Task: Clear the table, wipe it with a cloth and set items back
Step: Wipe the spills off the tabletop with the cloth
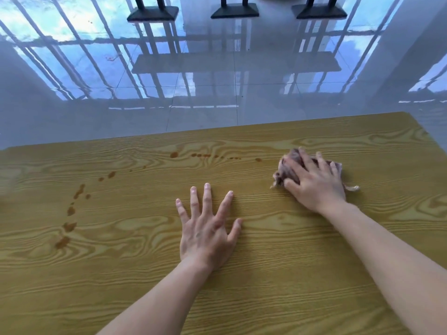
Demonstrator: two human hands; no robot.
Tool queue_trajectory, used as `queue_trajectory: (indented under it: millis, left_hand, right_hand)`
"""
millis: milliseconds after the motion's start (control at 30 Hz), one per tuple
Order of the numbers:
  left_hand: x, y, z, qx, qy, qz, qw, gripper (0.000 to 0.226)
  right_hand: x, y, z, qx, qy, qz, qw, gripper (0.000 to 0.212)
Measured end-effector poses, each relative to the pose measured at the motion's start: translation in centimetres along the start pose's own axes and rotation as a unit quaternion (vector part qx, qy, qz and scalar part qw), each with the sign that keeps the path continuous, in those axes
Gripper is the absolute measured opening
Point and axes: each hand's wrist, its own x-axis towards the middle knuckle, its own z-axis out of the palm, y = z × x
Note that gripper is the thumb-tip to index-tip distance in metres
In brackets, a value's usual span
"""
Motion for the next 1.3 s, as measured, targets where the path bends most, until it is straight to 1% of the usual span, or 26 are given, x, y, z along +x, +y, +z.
queue_trajectory:
  millis: [67, 133, 167, 233, 300, 333, 367, 433, 500, 533, 567, 600, 667, 733, 767, 800, 867, 933, 967, 1000, 1033, 1100, 1167, 1200, 1233, 1300]
  left_hand:
    - [-0.1, 0.0, -0.1, 0.003, -0.003, -0.001, 1.000, 0.067]
    - [0.0, 0.1, -0.2, 0.003, -0.009, -0.002, 1.000, 0.066]
    - [0.1, 0.1, -0.2, 0.003, -0.012, -0.004, 1.000, 0.066]
    - [0.0, 0.0, -0.2, 0.004, -0.016, -0.006, 1.000, 0.066]
    - [-0.1, 0.0, -0.2, 0.003, -0.015, -0.004, 1.000, 0.067]
    - [-0.1, 0.0, -0.2, 0.002, -0.017, -0.004, 1.000, 0.067]
    - [-0.1, 0.0, -0.2, -0.001, -0.017, -0.004, 1.000, 0.067]
    - [0.0, 0.0, -0.2, -0.001, -0.019, 0.000, 1.000, 0.067]
    - [0.0, 0.0, -0.1, 0.000, -0.019, 0.000, 1.000, 0.067]
    - [0.0, 0.0, -0.1, -0.001, -0.018, -0.001, 1.000, 0.067]
    - [0.0, 0.0, -0.1, 0.000, -0.018, -0.001, 1.000, 0.067]
    - [0.0, -0.1, -0.2, 0.002, -0.018, 0.000, 1.000, 0.067]
    - [0.0, 0.0, -0.3, 0.004, -0.023, 0.001, 1.000, 0.067]
    - [0.0, 0.0, -0.2, 0.004, -0.030, 0.002, 1.000, 0.066]
    - [0.1, 0.0, -0.3, -0.003, -0.032, 0.002, 0.999, 0.066]
    - [0.1, -0.3, -0.5, -0.013, -0.032, 0.005, 0.999, 0.065]
    - [0.5, -2.0, -1.1, -0.018, -0.029, 0.028, 0.999, 0.062]
    - [0.7, -5.2, -1.7, 0.007, -0.015, 0.051, 0.999, 0.064]
    - [0.5, -7.1, -1.8, 0.025, -0.008, 0.044, 0.999, 0.065]
    - [0.3, -8.9, -1.7, 0.039, -0.004, 0.025, 0.999, 0.066]
    - [0.0, -10.3, -1.6, 0.043, -0.006, -0.001, 0.999, 0.066]
    - [-0.6, -11.8, -1.3, 0.034, -0.022, -0.040, 0.998, 0.066]
    - [-0.7, -11.7, -1.2, 0.032, -0.029, -0.041, 0.998, 0.066]
    - [-0.6, -11.7, -1.2, 0.032, -0.028, -0.038, 0.998, 0.066]
    - [-0.6, -11.7, -1.2, 0.032, -0.027, -0.036, 0.998, 0.066]
    - [-0.6, -11.8, -1.2, 0.030, -0.022, -0.036, 0.999, 0.067]
  right_hand:
    - [4.3, -2.1, -0.8, 0.036, -0.015, 0.062, 0.997, 0.065]
    - [6.7, -5.0, -1.3, 0.050, -0.025, 0.071, 0.996, 0.064]
    - [6.7, -6.4, -1.3, 0.046, -0.025, 0.049, 0.997, 0.063]
    - [4.3, -7.9, -0.7, 0.028, -0.022, -0.032, 0.999, 0.061]
    - [0.2, -6.5, 0.7, 0.008, 0.003, -0.100, 0.995, 0.061]
    - [-1.5, -4.8, 1.2, -0.003, 0.021, -0.107, 0.994, 0.061]
    - [-2.5, -2.7, 1.3, -0.010, 0.025, -0.094, 0.995, 0.061]
    - [-2.8, 0.8, 1.0, 0.003, 0.001, -0.003, 1.000, 0.062]
    - [-2.5, 1.3, 0.9, 0.028, -0.016, 0.099, 0.995, 0.062]
    - [-2.6, 0.2, 1.0, 0.035, -0.012, 0.110, 0.993, 0.062]
    - [-3.3, -1.4, 1.1, 0.037, -0.007, 0.093, 0.995, 0.061]
    - [-4.6, -3.1, 1.4, 0.031, 0.000, 0.052, 0.998, 0.062]
    - [-8.3, -5.2, 2.5, 0.012, 0.008, -0.056, 0.998, 0.064]
    - [-11.0, -4.7, 2.7, -0.009, 0.003, -0.124, 0.992, 0.063]
    - [-10.9, -3.6, 2.6, -0.014, 0.003, -0.131, 0.991, 0.063]
    - [-10.1, -2.5, 2.4, -0.020, 0.005, -0.111, 0.994, 0.063]
    - [-7.3, -1.3, 1.9, -0.008, -0.001, -0.009, 1.000, 0.063]
    - [-4.6, -2.4, 1.1, 0.045, -0.019, 0.104, 0.993, 0.065]
    - [-4.1, -4.0, 1.0, 0.057, -0.024, 0.124, 0.990, 0.065]
    - [-4.4, -5.9, 1.2, 0.057, -0.027, 0.113, 0.992, 0.064]
    - [-5.5, -7.9, 1.5, 0.045, -0.025, 0.074, 0.996, 0.063]
    - [-8.8, -10.9, 2.8, 0.017, -0.002, -0.050, 0.999, 0.062]
    - [-10.8, -11.2, 3.1, -0.004, 0.003, -0.137, 0.991, 0.061]
    - [-10.3, -10.5, 2.6, -0.012, -0.004, -0.157, 0.988, 0.060]
    - [-9.1, -9.6, 2.2, -0.019, -0.010, -0.156, 0.988, 0.060]
    - [-5.5, -8.4, 1.4, -0.018, -0.003, -0.095, 0.995, 0.062]
